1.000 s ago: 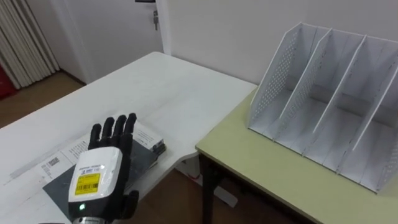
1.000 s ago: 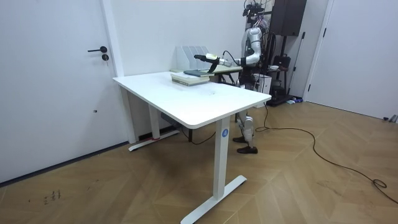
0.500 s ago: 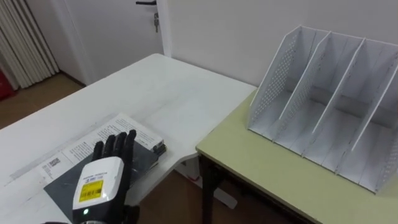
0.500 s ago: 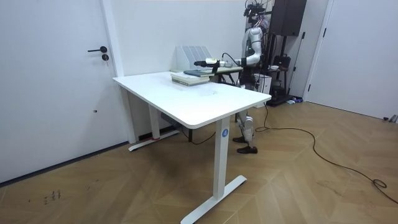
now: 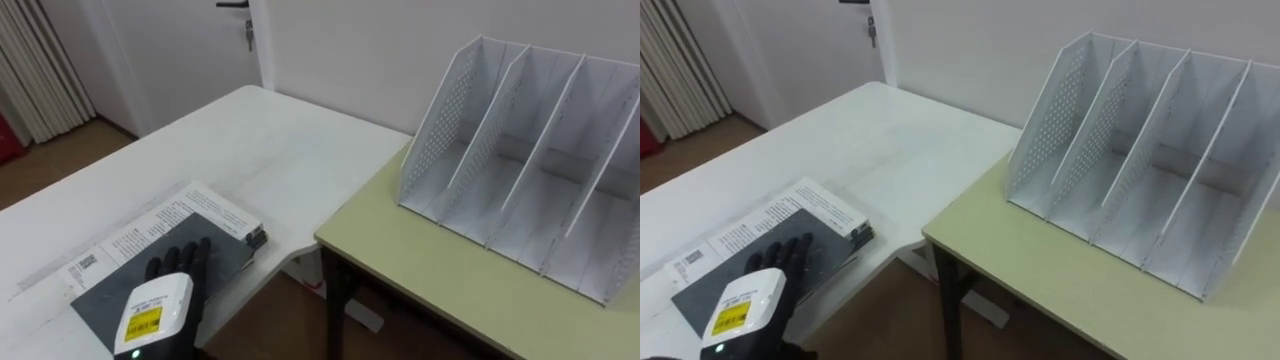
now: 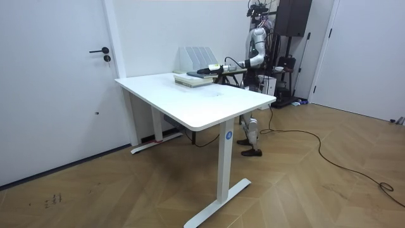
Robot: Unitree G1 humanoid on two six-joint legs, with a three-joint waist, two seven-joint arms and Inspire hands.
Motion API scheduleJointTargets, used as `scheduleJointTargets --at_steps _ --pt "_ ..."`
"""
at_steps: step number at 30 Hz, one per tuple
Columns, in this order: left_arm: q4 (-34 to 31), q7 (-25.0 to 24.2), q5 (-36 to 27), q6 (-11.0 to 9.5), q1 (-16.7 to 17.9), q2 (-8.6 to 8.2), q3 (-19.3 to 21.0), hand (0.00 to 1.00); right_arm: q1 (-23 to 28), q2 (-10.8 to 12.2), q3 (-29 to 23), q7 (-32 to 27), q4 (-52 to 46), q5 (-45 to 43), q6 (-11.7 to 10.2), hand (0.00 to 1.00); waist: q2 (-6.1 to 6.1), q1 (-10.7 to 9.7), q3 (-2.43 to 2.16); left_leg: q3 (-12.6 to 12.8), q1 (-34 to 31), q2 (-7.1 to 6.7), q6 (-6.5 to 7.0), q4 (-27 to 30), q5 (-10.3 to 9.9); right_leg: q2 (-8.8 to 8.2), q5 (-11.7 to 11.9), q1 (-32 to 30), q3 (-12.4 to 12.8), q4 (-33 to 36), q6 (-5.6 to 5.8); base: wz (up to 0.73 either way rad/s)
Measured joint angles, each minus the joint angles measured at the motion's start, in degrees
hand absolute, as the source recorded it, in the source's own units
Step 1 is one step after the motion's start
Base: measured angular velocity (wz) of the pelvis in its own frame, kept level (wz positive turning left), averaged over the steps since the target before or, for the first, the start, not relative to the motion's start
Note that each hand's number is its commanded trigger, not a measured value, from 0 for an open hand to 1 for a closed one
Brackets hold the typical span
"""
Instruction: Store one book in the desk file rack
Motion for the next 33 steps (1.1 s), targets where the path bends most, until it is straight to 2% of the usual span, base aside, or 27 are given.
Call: scheduleJointTargets --at_steps 12,13,14,15,16,17,18,21,24,26,33 --pt "0.8 0.02 -0.41 0.28 -0.56 -0.01 0.58 0.0 -0.47 -0.29 -0.04 -0.44 -1.0 0.0 0.03 0.0 -0.07 0.0 -0.03 0.86 0.08 0.02 0.0 0.01 0.0 0.17 0.0 -0.02 0.84 -0.05 0.0 -0.01" --pt "0.81 0.02 -0.41 0.35 -0.56 0.0 0.58 0.11 -0.44 -0.3 -0.04 -0.65 -0.99 0.0 0.03 0.0 -0.07 0.0 -0.03 0.93 0.1 0.03 0.0 0.01 0.0 0.19 0.0 -0.03 0.95 -0.04 0.0 0.0" --pt "0.81 0.01 -0.41 0.47 -0.56 -0.01 0.59 0.27 -0.38 -0.31 -0.04 -0.73 -0.99 0.0 0.08 0.0 -0.07 0.01 -0.02 1.05 0.13 0.04 0.0 0.01 0.0 0.22 0.0 -0.03 1.09 -0.04 0.0 -0.03" --pt "0.86 0.02 -0.41 0.5 -0.57 -0.01 0.62 0.56 -0.37 -0.31 -0.04 -0.74 -0.99 0.0 0.12 0.0 -0.07 0.02 -0.02 1.09 0.14 0.05 0.0 0.01 0.0 0.26 0.0 -0.03 1.15 -0.05 0.0 -0.04" --pt "1.28 0.07 -0.4 0.46 -0.78 -0.01 0.79 0.8 -0.39 -0.3 -0.03 -0.82 -0.99 0.0 0.25 0.0 -0.05 0.01 -0.04 1.12 0.15 0.05 0.0 0.01 0.0 0.52 0.0 -0.03 1.24 -0.05 0.0 0.0" --pt "1.62 0.07 -0.44 0.49 -1.28 0.0 0.93 0.8 -0.44 -0.3 -0.02 -0.88 -1.0 0.0 0.5 0.0 -0.04 0.01 -0.04 1.13 0.13 0.04 0.0 0.01 0.0 0.56 0.0 -0.03 1.26 -0.07 -0.01 0.0" --pt "1.97 0.07 -0.43 0.5 -1.76 0.0 1.08 1.0 -0.45 -0.31 -0.03 -0.91 -1.0 -0.06 0.57 0.0 -0.04 0.03 -0.04 1.14 0.12 0.05 0.0 0.01 0.0 0.58 0.0 -0.03 1.28 -0.08 -0.01 0.0" --pt "1.98 1.14 -0.4 0.41 -2.54 0.0 1.81 1.0 -0.4 -0.37 -0.03 -0.92 -1.01 -0.09 0.57 0.0 0.03 0.06 -0.09 1.2 0.13 0.07 0.0 0.01 0.0 0.59 0.01 -0.03 1.3 -0.08 -0.02 0.0" --pt "2.05 2.57 -0.42 -0.63 -4.08 0.04 3.28 1.0 -0.37 -0.41 -0.02 -0.91 -1.05 -0.12 0.55 0.0 0.19 0.22 -0.19 1.24 0.3 0.08 0.0 0.01 0.0 0.6 0.01 0.13 1.29 -0.03 -0.02 0.0" --pt "2.96 3.41 -0.4 -0.72 -5.48 0.22 4.21 1.0 -0.36 -0.42 -0.04 -1.1 -1.42 -0.18 0.52 0.0 0.23 0.36 -0.22 1.24 0.32 0.04 0.0 0.01 0.0 0.63 0.01 0.17 1.32 -0.05 -0.02 0.0" --pt "3.99 5.61 -0.42 -0.63 -6.91 0.25 4.56 1.0 -0.37 -0.44 -0.02 -1.75 -1.88 -0.06 0.61 0.0 0.25 0.39 -0.24 1.24 0.38 0.01 0.0 0.0 0.0 0.61 0.01 0.26 1.31 -0.04 -0.02 0.0"
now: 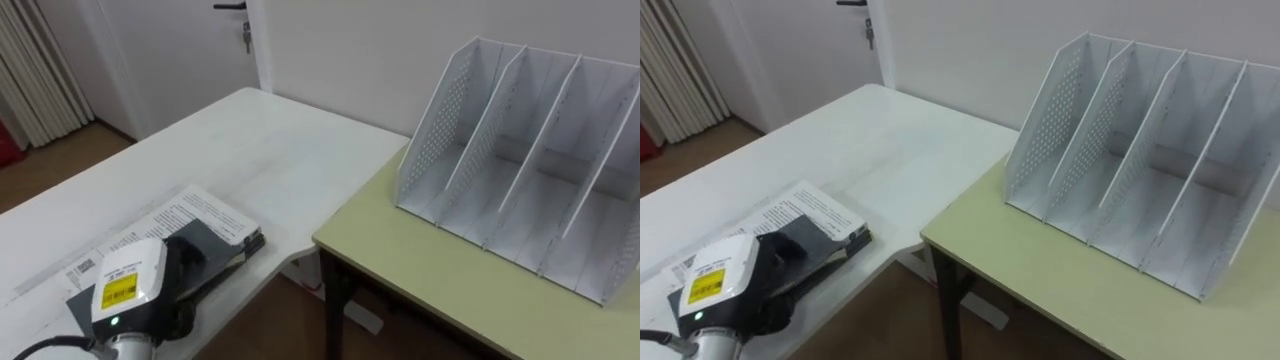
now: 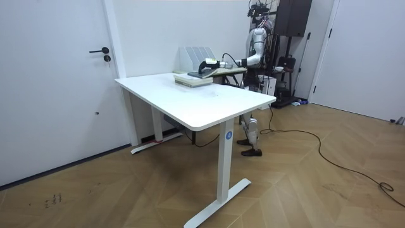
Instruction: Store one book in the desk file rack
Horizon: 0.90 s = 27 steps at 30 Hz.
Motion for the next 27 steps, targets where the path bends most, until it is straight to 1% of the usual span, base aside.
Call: scheduleJointTargets --at_steps 4,19,24,27 --pt "-0.01 0.71 0.04 -0.03 -0.29 0.02 0.06 1.0 -0.14 0.0 0.02 -0.44 -0.14 0.0 -0.01 0.0 -0.02 0.04 -0.01 0.0 0.03 0.01 0.0 -0.01 0.0 -0.02 0.0 0.07 -0.01 -0.04 0.0 0.0" --pt "-0.05 0.7 0.03 -0.16 -0.31 0.02 -0.08 1.0 -0.18 -0.02 0.02 -1.04 -0.12 0.31 -0.1 0.0 0.05 0.05 -0.06 0.02 0.08 0.07 0.0 -0.01 0.0 -0.02 0.0 0.08 -0.03 -0.01 0.0 0.0" --pt "-1.28 -0.68 0.03 -0.59 -0.19 0.0 0.0 1.0 -0.18 -0.02 0.01 -0.91 -0.53 0.25 -0.29 0.0 -0.04 0.6 -0.1 0.01 -0.02 0.06 0.0 0.01 0.0 -0.08 0.0 -0.05 -0.1 -0.03 0.0 0.0" --pt "-3.44 -2.36 -0.56 -0.87 0.15 -0.01 0.15 1.0 -0.19 -0.05 -0.07 -0.48 -1.45 0.13 -1.28 0.0 -0.24 0.98 -0.18 -0.01 -0.12 0.07 0.0 0.01 0.0 -0.12 0.0 -0.13 -0.16 -0.05 0.0 0.0"
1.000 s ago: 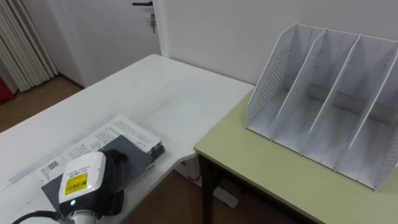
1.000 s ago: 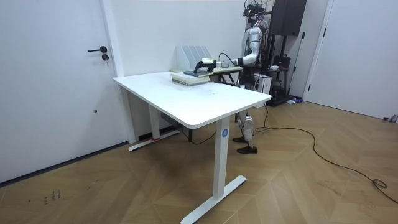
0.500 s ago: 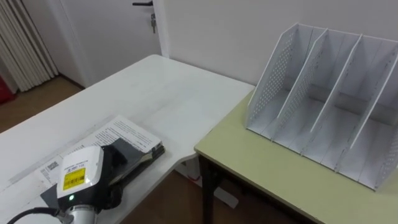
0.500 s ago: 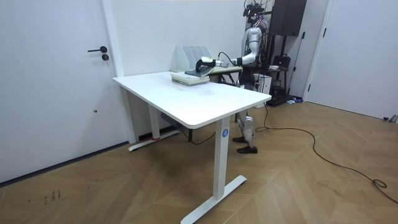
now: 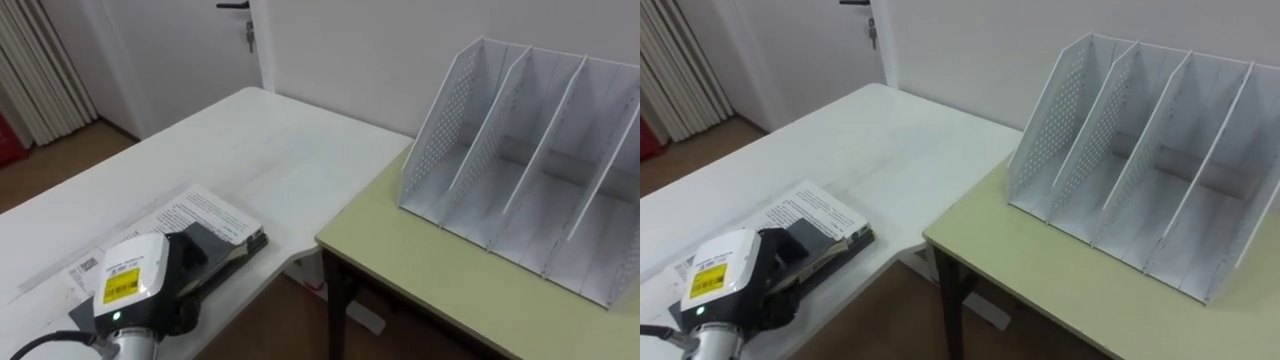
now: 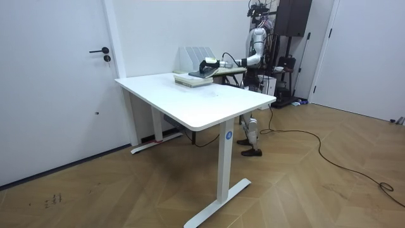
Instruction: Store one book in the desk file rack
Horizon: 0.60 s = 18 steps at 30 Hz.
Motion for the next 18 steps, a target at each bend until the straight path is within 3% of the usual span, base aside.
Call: scheduleJointTargets --at_steps 4,8,10,16,18 --pt "-4.33 -1.02 -9.68 -0.46 0.27 0.01 0.09 1.0 -1.09 -0.21 0.16 0.08 -1.35 1.13 -1.23 0.0 -0.03 0.48 0.01 0.0 0.0 0.0 0.0 0.04 0.0 -0.34 0.01 -0.07 -0.03 0.15 0.01 0.0" --pt "-6.27 -2.14 -18.41 -4.01 0.24 0.12 0.16 1.0 -2.64 -0.19 0.28 0.49 -4.23 7.12 -5.01 0.0 -0.2 1.51 0.11 -0.02 0.03 0.06 0.0 0.07 0.0 -0.33 0.15 -0.12 -0.15 0.08 -0.02 0.0" --pt "-7.56 -2.87 -21.41 -4.78 0.23 0.33 0.4 1.0 -2.62 -0.28 0.94 1.78 -6.23 8.68 -6.29 0.0 -0.14 1.98 0.07 -0.14 -0.08 0.07 0.0 0.1 0.0 -0.38 0.16 -0.32 -0.51 0.13 -0.02 0.05" --pt "-13.3 -5.64 -34.21 -8.27 0.12 0.3 3.36 1.0 -1.98 -0.05 1.14 8.05 -17.67 5.84 -9.02 0.0 -0.46 3.41 0.26 0.12 -0.87 0.06 0.0 0.35 0.0 -0.52 0.51 -1.04 -0.61 0.04 0.01 -0.01" --pt "-13.53 -6.24 -38.98 -10.48 0.14 0.29 4.09 1.0 -1.99 -0.07 1.14 10.47 -21.85 5.8 -10.27 0.0 -0.48 3.67 0.26 0.05 -0.75 0.04 0.0 0.36 0.0 -0.57 0.54 -1.0 -0.49 0.05 0.05 -0.06"
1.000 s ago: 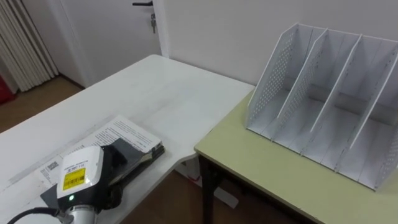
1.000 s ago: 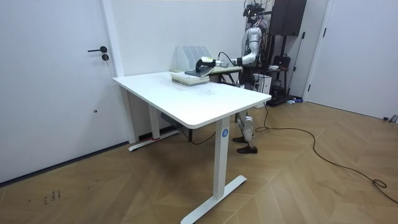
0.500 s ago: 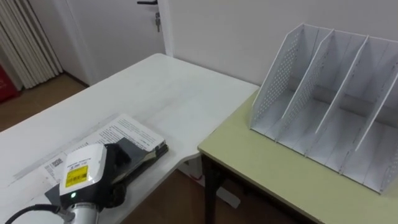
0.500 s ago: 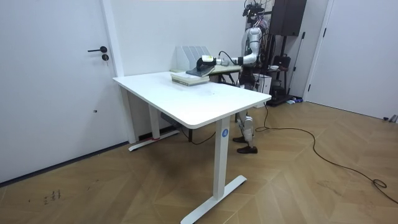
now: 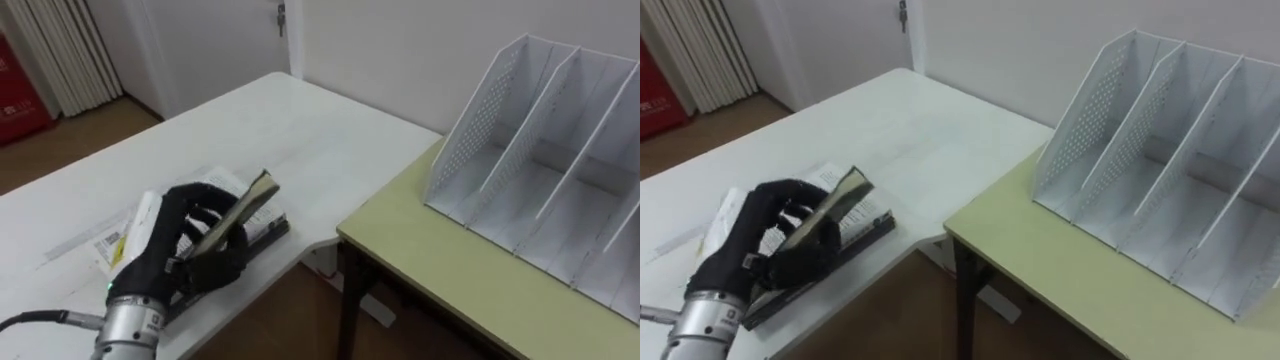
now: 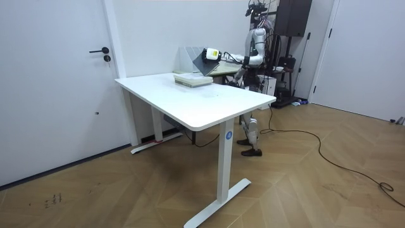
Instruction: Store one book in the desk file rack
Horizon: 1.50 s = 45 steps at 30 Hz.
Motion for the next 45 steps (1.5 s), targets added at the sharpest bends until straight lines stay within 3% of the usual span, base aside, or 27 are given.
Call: scheduleJointTargets --at_steps 3,9,13,21,24,28,32,35,40,45 --pt "-0.19 -1.61 -4.95 -1.79 -0.01 -0.45 0.25 1.0 0.16 0.02 0.05 1.56 -3.06 -0.06 -1.99 0.0 -0.14 0.98 -0.05 -0.08 0.03 -0.01 0.0 0.01 0.0 0.02 0.01 -0.02 0.18 0.0 0.01 -0.01" --pt "-3.15 -5.09 -20.33 -2.75 -0.02 -0.21 0.69 1.0 1.21 0.16 1.42 3.96 -13.09 -1.91 -2.7 0.0 -0.47 1.21 0.04 -0.27 -0.16 0.0 0.0 0.05 0.0 0.01 0.01 -0.17 0.08 0.05 0.01 0.0" --pt "-3.38 -6.72 -23.61 -4.58 -0.02 0.09 0.57 1.0 1.24 0.13 2.9 5.08 -16.76 -1.59 -3.7 0.0 -1.08 1.13 0.04 -0.37 0.0 0.0 0.0 0.06 0.0 -0.01 0.01 0.08 -0.05 0.0 0.01 0.01" --pt "-3.65 -9.85 -27.45 -4.81 -0.01 0.08 0.72 1.0 2.98 0.32 3.51 8.88 -28.34 -1.71 -3.74 0.0 -1.09 1.15 0.16 -0.2 0.46 -0.05 0.0 0.04 0.0 -0.01 0.01 0.45 0.69 0.01 0.02 -0.01" --pt "-5.3 -12.31 -34.77 -4.95 -0.01 0.08 0.55 1.0 3.66 -0.07 3.81 10.25 -34.78 -1.42 -3.83 0.0 -0.73 1.05 0.4 -0.24 0.34 -0.05 0.0 0.05 0.0 -0.02 0.02 0.33 0.63 0.03 0.03 0.0" --pt "-5.64 -14.18 -40.77 -5.16 -0.02 0.1 0.65 1.0 3.9 -0.09 3.89 11.69 -35.96 -0.27 -4.41 0.0 -0.32 1.1 0.61 -0.29 0.39 -0.04 0.0 0.05 0.0 -0.02 0.01 0.37 0.64 0.08 0.03 0.0" --pt "-5.64 -16.25 -47.5 -5.23 -0.02 0.12 1.29 1.0 3.92 -0.29 3.78 12.51 -37.96 3.23 -4.43 0.0 -0.31 1.14 0.62 -0.21 0.17 -0.02 0.0 0.1 0.0 -0.02 0.01 0.16 0.73 0.11 0.03 0.0" --pt "-5.68 -18.53 -48.54 -5.41 -0.02 0.12 1.32 1.0 3.92 -0.65 3.27 13.69 -39.87 5.93 -4.42 0.0 -0.36 1.39 0.6 -0.21 0.12 -0.03 0.0 0.13 0.0 -0.05 0.01 0.13 0.73 0.14 0.03 0.0" --pt "-5.99 -26.3 -49.84 -5.4 -0.01 0.06 1.38 1.0 3.81 -0.87 2.14 15.4 -46.92 10.39 -4.35 0.0 -0.38 1.45 0.58 -0.21 -0.09 -0.02 0.0 0.27 0.0 -0.06 0.01 -0.06 0.69 0.18 0.03 0.0" --pt "-9.27 -30.94 -53.21 -5.39 -0.02 0.13 2.79 1.0 3.8 -1.26 -0.42 18.29 -51.84 23.07 -4.09 0.0 -0.53 1.15 0.49 -0.24 -0.01 -0.03 0.0 0.29 0.0 -0.06 0.02 0.06 0.87 0.16 0.03 0.0"
